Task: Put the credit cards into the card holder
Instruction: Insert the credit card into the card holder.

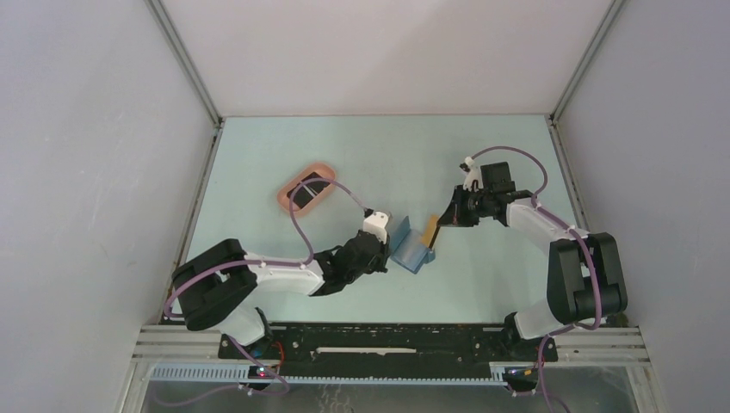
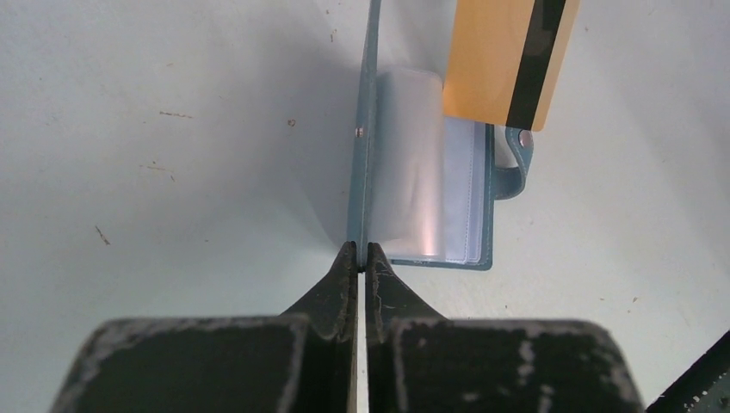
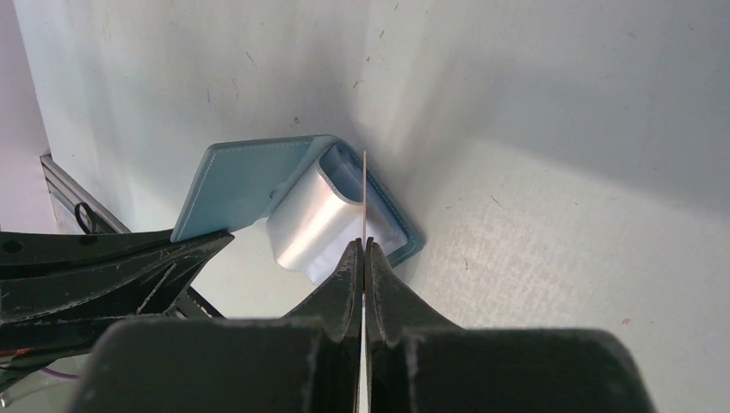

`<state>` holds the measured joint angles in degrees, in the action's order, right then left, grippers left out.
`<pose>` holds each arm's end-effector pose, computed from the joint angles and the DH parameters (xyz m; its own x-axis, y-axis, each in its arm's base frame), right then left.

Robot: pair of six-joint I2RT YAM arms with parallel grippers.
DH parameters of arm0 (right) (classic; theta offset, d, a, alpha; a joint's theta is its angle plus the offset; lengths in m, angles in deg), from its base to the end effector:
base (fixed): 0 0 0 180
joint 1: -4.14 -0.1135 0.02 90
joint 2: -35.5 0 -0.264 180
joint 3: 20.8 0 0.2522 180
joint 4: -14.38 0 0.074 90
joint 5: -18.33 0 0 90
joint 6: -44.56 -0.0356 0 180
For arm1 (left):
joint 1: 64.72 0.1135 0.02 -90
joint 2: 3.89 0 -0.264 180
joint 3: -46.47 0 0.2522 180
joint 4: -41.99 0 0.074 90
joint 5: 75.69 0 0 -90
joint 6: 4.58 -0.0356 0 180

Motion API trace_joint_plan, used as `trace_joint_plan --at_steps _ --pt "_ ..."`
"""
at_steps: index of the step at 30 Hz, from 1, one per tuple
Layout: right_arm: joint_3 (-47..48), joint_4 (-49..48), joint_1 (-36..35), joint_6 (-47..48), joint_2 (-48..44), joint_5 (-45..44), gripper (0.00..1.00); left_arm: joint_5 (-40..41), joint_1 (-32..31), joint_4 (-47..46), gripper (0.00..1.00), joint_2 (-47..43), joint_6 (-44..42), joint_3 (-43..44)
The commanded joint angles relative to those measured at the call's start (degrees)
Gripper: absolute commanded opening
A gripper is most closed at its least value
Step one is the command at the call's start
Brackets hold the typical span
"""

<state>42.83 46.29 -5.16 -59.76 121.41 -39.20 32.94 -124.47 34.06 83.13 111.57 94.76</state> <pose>0.2884 0.0666 0.1968 -0.8858 0.0664 -0.4592 -0.2345 0.7899 0.5666 0.1587 -0.2496 0.1642 -0.5314 0.0822 -0.8431 0.4970 0.8362 -0.2317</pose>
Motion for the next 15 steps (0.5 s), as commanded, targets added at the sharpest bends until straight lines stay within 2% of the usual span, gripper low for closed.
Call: trace_joint_plan --at_steps 1,8,15 --pt "-0.3 -0.9 0.4 -1.1 -0.6 0.3 0.0 -0.9 0.2 -4.0 0.0 -1.5 4.2 -1.7" --pt "-0.9 -3.2 -0.1 -3.4 1.5 6.6 0.0 -3.1 0.2 -6.2 0.0 -2.0 8.7 -4.0" --pt "-0.9 -4.1 -2.0 -4.4 3.3 8.5 0.0 -4.8 0.1 -9.5 0.0 -3.3 12.9 -7.1"
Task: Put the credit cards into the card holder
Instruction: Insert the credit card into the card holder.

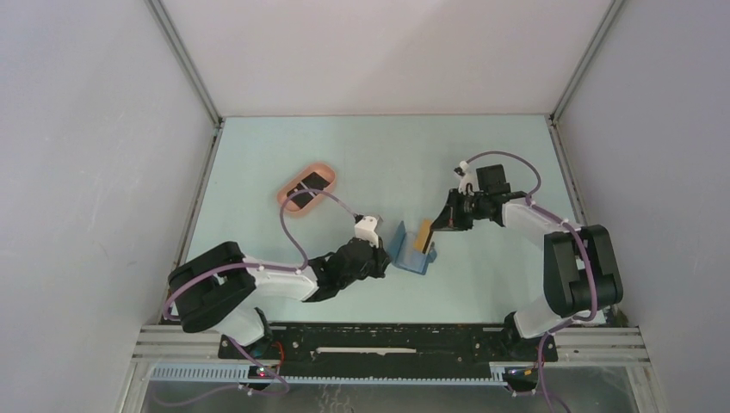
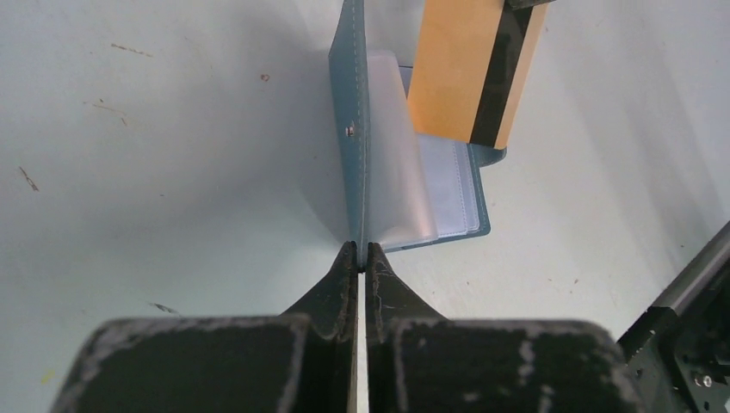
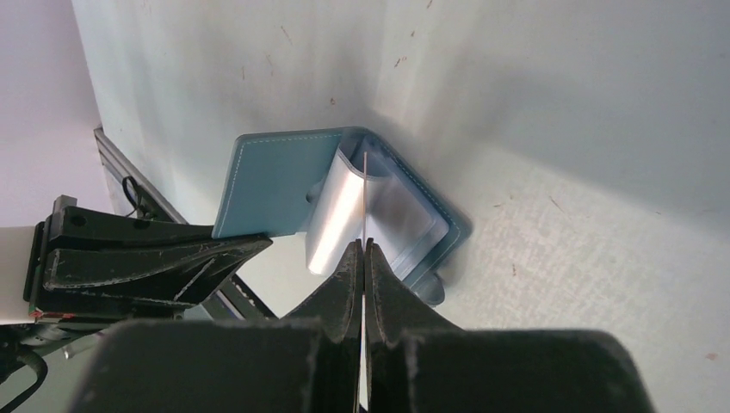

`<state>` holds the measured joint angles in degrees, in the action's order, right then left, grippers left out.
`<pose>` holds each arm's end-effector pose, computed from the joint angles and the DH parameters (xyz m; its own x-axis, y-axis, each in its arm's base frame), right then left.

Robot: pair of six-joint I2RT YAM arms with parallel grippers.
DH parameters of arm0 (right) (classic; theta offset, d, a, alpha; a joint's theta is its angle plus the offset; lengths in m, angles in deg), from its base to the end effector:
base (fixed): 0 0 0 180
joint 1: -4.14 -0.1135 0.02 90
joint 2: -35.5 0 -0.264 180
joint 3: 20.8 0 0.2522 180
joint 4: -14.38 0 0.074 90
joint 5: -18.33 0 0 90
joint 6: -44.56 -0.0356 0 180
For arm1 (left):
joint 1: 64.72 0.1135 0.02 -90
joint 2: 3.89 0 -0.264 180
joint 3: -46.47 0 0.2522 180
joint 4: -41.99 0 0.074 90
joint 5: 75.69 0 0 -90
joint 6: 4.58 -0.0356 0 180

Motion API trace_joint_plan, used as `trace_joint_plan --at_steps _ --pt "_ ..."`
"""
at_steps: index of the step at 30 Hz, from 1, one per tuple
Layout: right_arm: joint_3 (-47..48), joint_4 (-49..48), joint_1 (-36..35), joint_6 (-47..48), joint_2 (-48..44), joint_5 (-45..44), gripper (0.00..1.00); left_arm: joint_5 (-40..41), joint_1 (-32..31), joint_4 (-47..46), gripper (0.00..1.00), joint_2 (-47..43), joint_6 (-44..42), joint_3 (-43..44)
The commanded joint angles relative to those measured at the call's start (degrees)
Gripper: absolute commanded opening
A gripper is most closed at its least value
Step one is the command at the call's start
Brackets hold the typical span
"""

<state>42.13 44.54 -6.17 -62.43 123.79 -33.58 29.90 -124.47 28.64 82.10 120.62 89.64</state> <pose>0.2890 0.0749 0.1853 -0.9172 0.0669 -0.3928 -0.2263 0.7239 0.6518 0.1497 -0.2377 0.1522 -0.6142 -0.0489 -0.7876 0.4407 0.8066 -0.3938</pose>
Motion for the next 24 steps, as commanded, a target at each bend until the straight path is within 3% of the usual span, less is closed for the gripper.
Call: trace_joint_plan --at_steps 1,24 --pt "-0.2 -2.5 -1.1 -1.8 1.3 3.5 0.0 -2.1 0.0 -4.4 0.0 -2.2 4.2 -2.2" --pt "-0.4 -7.4 -2.8 -6.2 4.5 16.5 0.0 -7.4 -0.4 -17.5 0.03 1.4 14.3 -8.9"
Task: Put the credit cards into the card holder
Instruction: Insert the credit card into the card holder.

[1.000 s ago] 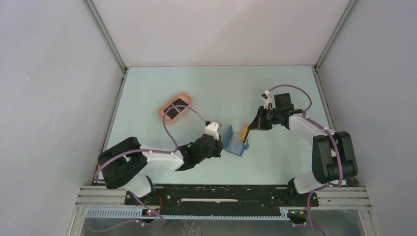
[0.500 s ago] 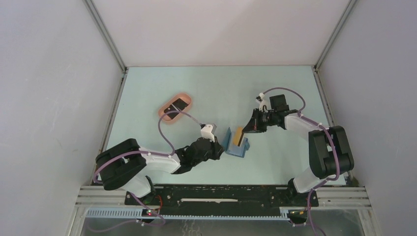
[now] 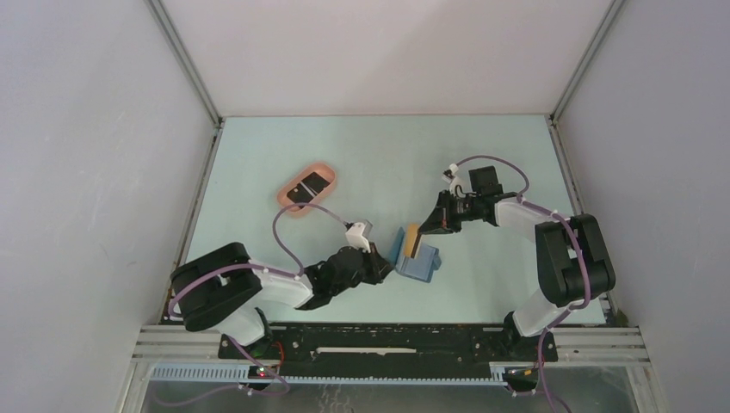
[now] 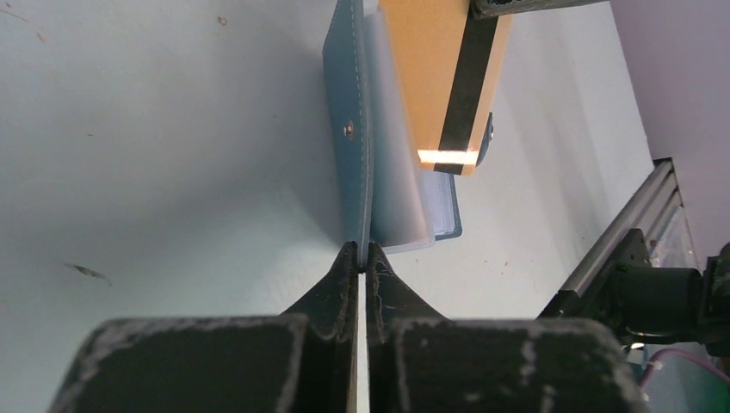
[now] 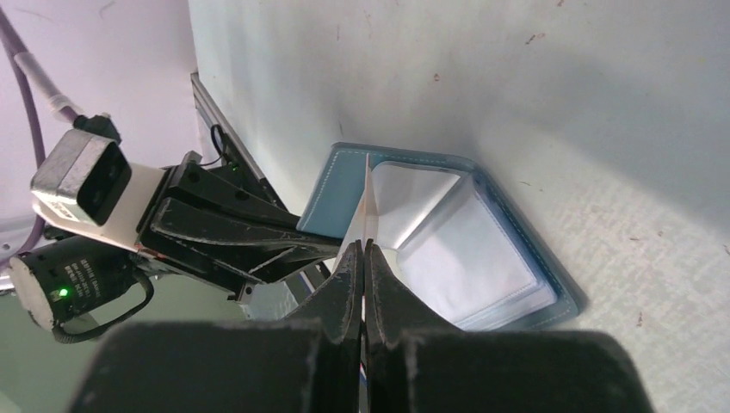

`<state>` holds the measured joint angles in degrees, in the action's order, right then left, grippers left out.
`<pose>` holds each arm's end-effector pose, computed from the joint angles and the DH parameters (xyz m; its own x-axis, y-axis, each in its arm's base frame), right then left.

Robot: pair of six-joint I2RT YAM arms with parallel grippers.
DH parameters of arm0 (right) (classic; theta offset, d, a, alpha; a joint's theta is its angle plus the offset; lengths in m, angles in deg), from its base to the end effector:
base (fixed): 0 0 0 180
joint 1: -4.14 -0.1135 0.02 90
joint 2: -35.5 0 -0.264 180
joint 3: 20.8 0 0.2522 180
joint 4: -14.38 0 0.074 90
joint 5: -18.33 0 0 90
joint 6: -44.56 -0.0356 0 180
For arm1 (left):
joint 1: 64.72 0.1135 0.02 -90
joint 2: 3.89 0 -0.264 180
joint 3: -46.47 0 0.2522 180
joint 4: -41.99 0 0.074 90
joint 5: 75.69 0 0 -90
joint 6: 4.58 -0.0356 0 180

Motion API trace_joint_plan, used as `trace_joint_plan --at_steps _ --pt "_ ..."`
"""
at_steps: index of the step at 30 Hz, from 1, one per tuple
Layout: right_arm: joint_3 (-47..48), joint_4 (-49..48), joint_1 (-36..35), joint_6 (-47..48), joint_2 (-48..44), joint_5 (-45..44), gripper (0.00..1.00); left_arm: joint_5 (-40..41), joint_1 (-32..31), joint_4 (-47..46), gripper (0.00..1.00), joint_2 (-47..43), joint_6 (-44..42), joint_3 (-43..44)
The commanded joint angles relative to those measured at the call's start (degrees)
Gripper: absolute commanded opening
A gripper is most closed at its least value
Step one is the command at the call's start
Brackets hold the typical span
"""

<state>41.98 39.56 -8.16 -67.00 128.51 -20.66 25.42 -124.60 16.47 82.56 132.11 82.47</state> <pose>0.2936 0.0923 0.1708 -0.9557 0.0283 -0.2928 -0.2300 0.5488 0.8037 0.1379 -0.2241 0.1366 -0.6989 -0.2182 -0.6811 0.3681 0.7067 -0.6041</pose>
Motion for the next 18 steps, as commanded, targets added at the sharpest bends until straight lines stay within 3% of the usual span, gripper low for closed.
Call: trace_joint_plan --at_steps 1,15,18 --pt "-0.2 -2.5 -1.1 -1.7 -0.1 3.7 0.0 -3.4 -0.2 -6.3 0.05 1.3 3.4 -2.1" --pt "0.0 -2.2 -1.6 -1.1 3.1 4.2 0.0 -3.7 -0.2 -10.4 0.4 -2.0 7.5 -8.2" --pt "0.3 -2.1 -2.1 -0.8 3.4 4.8 0.0 -2.6 -0.2 -9.6 0.44 -4.4 7.6 -10.1"
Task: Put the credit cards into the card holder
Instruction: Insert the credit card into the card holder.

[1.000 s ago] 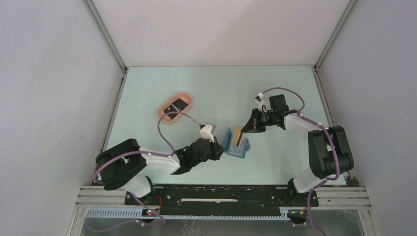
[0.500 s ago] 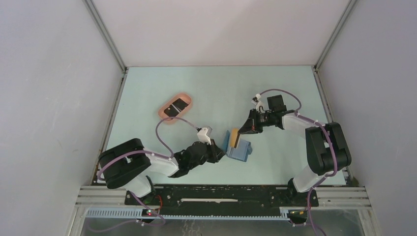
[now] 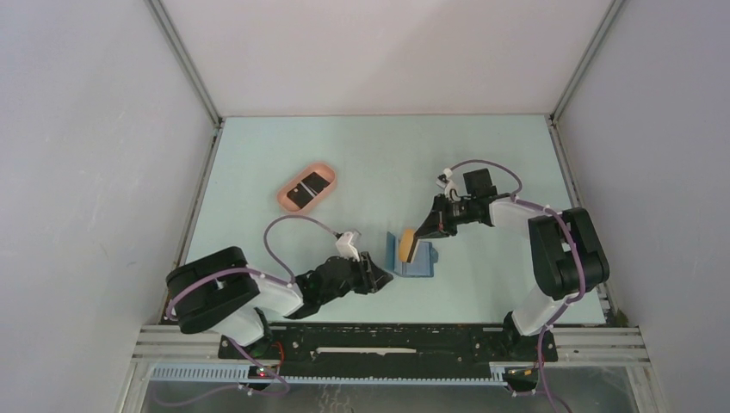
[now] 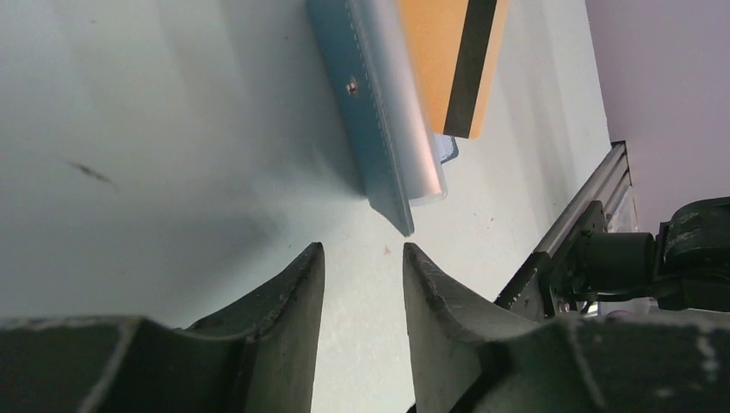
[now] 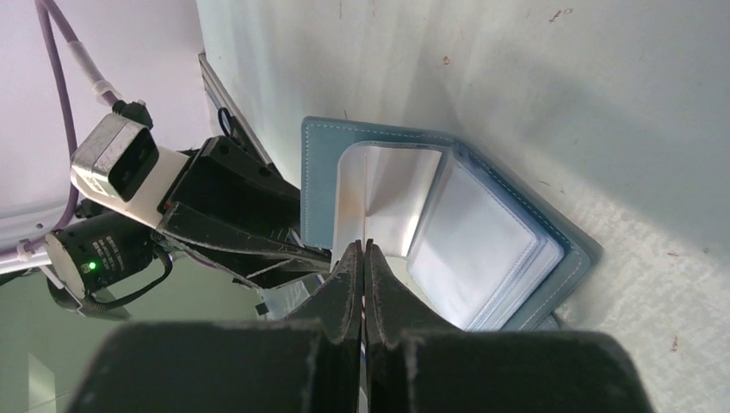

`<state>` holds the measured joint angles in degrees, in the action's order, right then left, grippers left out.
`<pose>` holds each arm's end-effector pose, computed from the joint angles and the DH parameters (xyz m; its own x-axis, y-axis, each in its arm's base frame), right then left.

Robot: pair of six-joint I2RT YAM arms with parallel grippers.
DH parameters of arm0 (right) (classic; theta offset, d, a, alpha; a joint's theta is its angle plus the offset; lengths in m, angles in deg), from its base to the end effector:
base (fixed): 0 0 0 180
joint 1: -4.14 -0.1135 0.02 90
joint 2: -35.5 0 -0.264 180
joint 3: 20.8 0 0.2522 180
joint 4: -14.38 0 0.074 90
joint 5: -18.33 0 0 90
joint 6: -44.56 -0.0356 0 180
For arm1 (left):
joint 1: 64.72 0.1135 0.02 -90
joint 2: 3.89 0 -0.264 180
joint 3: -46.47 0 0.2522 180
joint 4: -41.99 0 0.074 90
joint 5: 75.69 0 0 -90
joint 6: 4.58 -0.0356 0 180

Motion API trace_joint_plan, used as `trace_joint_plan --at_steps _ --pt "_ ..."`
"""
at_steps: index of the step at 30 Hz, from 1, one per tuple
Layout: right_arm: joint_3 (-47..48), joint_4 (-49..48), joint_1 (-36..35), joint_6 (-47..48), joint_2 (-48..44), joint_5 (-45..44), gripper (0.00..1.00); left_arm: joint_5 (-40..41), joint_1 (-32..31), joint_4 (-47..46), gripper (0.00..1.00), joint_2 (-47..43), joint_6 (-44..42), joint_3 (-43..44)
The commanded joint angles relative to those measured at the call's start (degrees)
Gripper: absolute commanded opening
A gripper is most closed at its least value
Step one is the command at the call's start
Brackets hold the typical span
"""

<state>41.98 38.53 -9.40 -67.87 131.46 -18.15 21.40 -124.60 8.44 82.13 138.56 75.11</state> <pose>0.2945 0.1004 0.1579 -0.9706 -0.0004 -0.2407 -0.2064 0.5156 0.8316 0.1230 -0.2033 0.1203 -0.7631 -0.2669 -0.5886 0.3187 0.6369 -0.7020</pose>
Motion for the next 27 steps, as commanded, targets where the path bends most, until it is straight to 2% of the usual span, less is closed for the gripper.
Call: trace_joint_plan --at_steps 1,6,9,13,16,21,27 --pt "0.3 -1.1 -1.1 0.1 0.4 2.4 0.0 1.8 -0.1 -1.0 0.44 -5.0 1.2 -3.3" --pt "0.7 -1.2 -1.8 0.2 1.1 3.5 0.0 3.6 -0.1 7.3 0.45 -15.5 -1.1 -4.2" --pt "0.9 -1.2 -2.1 0.1 1.4 4.1 0.0 3.9 -0.1 13.9 0.49 -22.8 -3.0 -2.8" --pt "1.2 -1.3 -2.6 0.1 2.1 4.7 0.0 0.9 -0.1 18.0 0.54 -28.3 -4.3 0.1" --pt "1.6 -1.3 -2.5 0.1 2.7 5.0 0.0 -2.9 -0.1 16.7 0.55 -27.6 -3.2 2.2" --pt "2.3 -1.4 -2.4 -0.2 3.5 5.5 0.0 -8.2 -0.2 9.2 0.54 -20.1 -0.5 4.2" --pt "3.1 -1.9 -2.3 -0.8 4.3 6.4 0.0 -9.1 -0.2 5.9 0.51 -12.2 0.4 7.3"
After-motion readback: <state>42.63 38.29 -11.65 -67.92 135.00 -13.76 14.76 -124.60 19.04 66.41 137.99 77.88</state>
